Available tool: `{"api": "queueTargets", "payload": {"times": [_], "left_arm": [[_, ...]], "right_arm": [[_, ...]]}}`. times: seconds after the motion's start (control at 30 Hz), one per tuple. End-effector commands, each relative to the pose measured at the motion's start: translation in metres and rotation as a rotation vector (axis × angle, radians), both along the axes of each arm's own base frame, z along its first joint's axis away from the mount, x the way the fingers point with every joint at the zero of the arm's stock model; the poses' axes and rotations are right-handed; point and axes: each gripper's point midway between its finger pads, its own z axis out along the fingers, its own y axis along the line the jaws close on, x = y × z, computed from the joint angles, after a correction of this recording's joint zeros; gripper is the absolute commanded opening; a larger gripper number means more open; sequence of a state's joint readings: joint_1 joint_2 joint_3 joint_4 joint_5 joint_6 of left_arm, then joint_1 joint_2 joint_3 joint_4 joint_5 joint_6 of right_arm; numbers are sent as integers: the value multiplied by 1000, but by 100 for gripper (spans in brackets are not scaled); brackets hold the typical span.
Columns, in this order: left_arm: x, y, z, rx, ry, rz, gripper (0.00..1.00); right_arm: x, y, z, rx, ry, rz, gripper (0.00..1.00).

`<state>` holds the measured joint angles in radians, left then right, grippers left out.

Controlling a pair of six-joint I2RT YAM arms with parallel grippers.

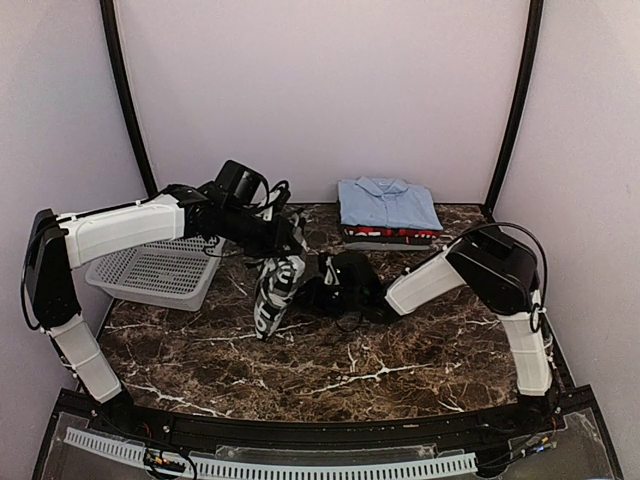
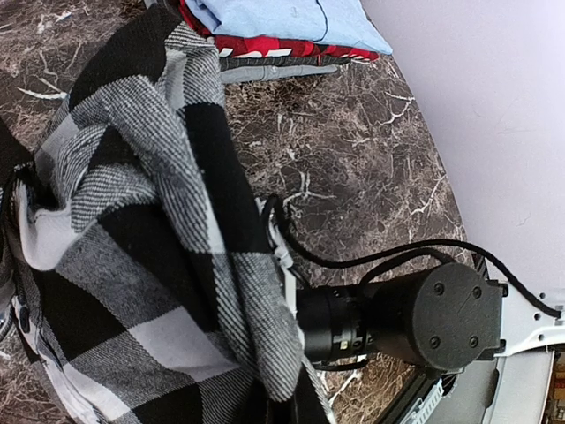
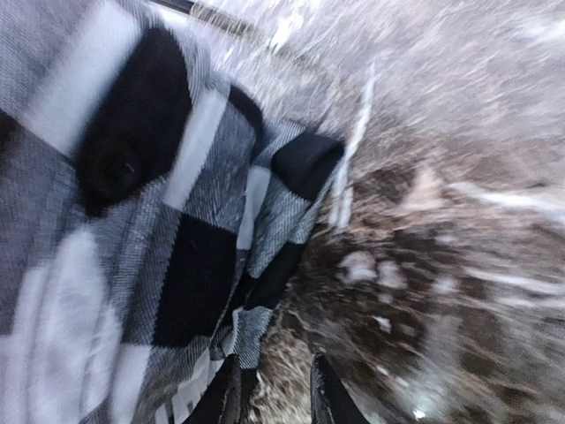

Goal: Fold and stack the long sleeve shirts
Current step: Turn over the square folded shirt at the center of the board.

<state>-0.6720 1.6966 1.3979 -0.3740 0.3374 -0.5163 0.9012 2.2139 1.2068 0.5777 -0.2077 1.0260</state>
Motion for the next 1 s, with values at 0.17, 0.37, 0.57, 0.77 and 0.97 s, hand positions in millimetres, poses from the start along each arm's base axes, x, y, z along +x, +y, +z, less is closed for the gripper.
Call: {"api": "queueTargets", "payload": {"times": [0.17,0.37,0.57,0.77,0.97], "left_arm": [[-20,-40,-12,-34,27,-99,0],[-45,-129,-58,-8,93,-169,8],[-55,-193,-54,24,55,-201,48],[-22,-141,-25,79,4,-68,58],[-5,-55,-34,98,41,78,58]], "right_arm": [[7,-100,52,-156,-114,-148,31],[-19,-215,81,-365,-133,-314,41],[-43,-263,103,-360,-160,-360,58],[-43,-249,94,-396,-164,-260,71],[-35,-228,75,-429,-138,-168,72]]}}
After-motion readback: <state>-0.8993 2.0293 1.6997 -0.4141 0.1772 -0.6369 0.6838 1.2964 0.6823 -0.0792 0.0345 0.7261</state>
